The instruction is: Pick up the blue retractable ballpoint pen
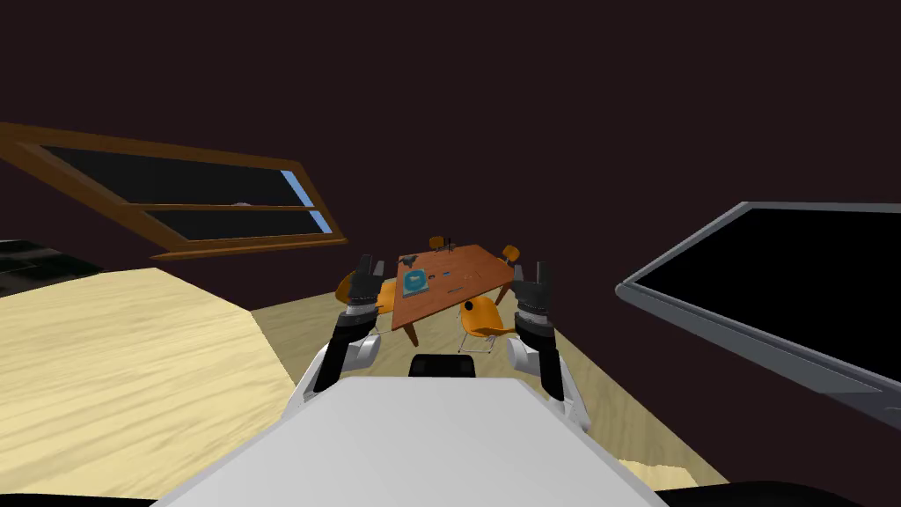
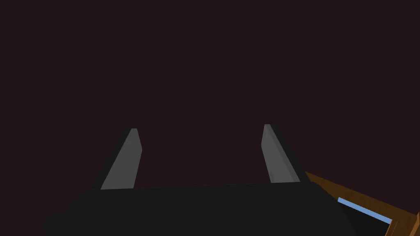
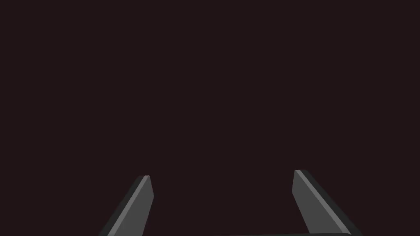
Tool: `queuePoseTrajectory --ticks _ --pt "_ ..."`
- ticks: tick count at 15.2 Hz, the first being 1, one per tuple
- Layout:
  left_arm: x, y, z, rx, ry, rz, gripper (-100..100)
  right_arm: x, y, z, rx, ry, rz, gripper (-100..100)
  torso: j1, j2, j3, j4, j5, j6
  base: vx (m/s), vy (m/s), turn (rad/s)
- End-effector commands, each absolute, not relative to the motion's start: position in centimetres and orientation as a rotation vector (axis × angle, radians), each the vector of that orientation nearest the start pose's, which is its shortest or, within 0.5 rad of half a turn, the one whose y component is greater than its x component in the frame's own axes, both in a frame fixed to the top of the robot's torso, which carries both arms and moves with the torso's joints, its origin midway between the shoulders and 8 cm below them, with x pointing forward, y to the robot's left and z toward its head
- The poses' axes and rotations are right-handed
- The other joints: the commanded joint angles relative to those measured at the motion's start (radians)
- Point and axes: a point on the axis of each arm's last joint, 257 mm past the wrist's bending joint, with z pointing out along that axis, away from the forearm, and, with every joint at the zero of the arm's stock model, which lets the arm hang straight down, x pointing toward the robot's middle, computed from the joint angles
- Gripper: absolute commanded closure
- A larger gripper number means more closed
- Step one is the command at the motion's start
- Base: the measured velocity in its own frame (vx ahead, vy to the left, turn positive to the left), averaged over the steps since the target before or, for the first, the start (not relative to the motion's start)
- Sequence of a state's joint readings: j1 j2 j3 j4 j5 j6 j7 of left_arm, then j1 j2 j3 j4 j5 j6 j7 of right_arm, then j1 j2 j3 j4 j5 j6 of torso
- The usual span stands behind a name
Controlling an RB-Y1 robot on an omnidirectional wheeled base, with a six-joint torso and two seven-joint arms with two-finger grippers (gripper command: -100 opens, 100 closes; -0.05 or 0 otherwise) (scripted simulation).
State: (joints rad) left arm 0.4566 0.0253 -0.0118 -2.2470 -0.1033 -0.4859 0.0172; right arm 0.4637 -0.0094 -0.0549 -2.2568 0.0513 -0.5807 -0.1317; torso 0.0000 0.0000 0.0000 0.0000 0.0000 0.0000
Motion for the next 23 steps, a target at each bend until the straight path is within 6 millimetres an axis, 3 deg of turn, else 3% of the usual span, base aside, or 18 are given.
queuePoseTrajectory --ticks 1,5,6,7,8,10,11,13,14,16,17,19,20,23 --pt "35.9 25.8 2.0 -0.588 0.695 -1.278 0 33.8 -28.5 3.2 0.581 0.606 1.358 -100 0.000 0.000 0.000 0.000 0.000 0.000 0.001 -0.004 0.080" --pt "35.9 25.8 2.0 -0.588 0.695 -1.278 0 34.4 -29.1 1.0 0.581 0.707 1.317 -100 -0.003 0.000 0.000 0.000 -0.001 0.000 0.002 -0.025 0.166" --pt "35.9 25.8 2.0 -0.588 0.695 -1.278 0 34.6 -29.9 -0.5 0.596 0.758 1.286 -100 -0.003 0.000 0.000 0.000 -0.001 0.000 0.002 -0.031 0.169" --pt "35.9 25.8 2.0 -0.588 0.695 -1.278 0 34.7 -29.7 -0.5 0.583 0.773 1.286 -100 -0.003 0.000 0.000 0.000 -0.001 0.000 0.001 -0.032 0.157" --pt "35.9 25.8 2.0 -0.588 0.695 -1.278 0 34.8 -30.8 -2.3 0.606 0.824 1.249 -100 -0.003 0.000 0.000 0.000 -0.001 0.000 0.002 -0.033 0.213" --pt "35.9 25.8 2.0 -0.588 0.695 -1.278 0 34.9 -30.5 -2.2 0.586 0.847 1.249 -100 -0.004 0.000 0.000 0.000 -0.001 0.000 -0.011 -0.031 0.139" --pt "35.9 25.8 2.0 -0.588 0.695 -1.278 0 35.0 -31.8 -4.2 0.606 0.912 1.204 -100 -0.003 0.001 0.000 0.000 -0.001 0.000 -0.031 -0.041 0.119" --pt "35.9 25.8 2.0 -0.588 0.695 -1.278 0 35.0 -31.6 -4.1 0.589 0.930 1.204 -100 -0.004 0.002 0.001 0.000 -0.001 0.000 -0.030 -0.041 0.119" --pt "35.9 25.8 2.0 -0.588 0.695 -1.278 0 35.0 -33.1 -6.3 0.615 0.994 1.153 -100 -0.004 0.002 0.001 0.000 -0.001 0.000 -0.031 -0.043 0.126" --pt "35.9 25.8 2.0 -0.588 0.695 -1.278 0 35.0 -32.9 -6.2 0.592 1.018 1.151 -100 -0.005 0.002 0.001 0.000 -0.001 0.000 -0.034 -0.045 0.130" --pt "35.9 25.8 2.0 -0.588 0.695 -1.278 0 34.7 -34.7 -8.4 0.624 1.081 1.094 -100 -0.004 0.002 0.001 0.000 -0.001 0.000 -0.038 -0.052 0.149" --pt "35.9 25.8 2.0 -0.588 0.695 -1.278 0 34.9 -34.5 -8.3 0.594 1.111 1.092 -100 -0.005 0.003 0.002 0.001 -0.001 0.000 -0.035 -0.048 0.137" --pt "35.9 25.8 2.0 -0.588 0.695 -1.278 0 34.3 -36.6 -10.6 0.634 1.170 1.029 -100 -0.004 0.002 0.001 0.001 -0.001 0.000 -0.033 -0.044 0.127" --pt "35.9 25.8 2.0 -0.588 0.695 -1.278 0 34.5 -36.4 -10.4 0.595 1.208 1.025 -100 -0.005 0.002 0.001 0.000 -0.001 0.000 -0.031 -0.041 0.118"
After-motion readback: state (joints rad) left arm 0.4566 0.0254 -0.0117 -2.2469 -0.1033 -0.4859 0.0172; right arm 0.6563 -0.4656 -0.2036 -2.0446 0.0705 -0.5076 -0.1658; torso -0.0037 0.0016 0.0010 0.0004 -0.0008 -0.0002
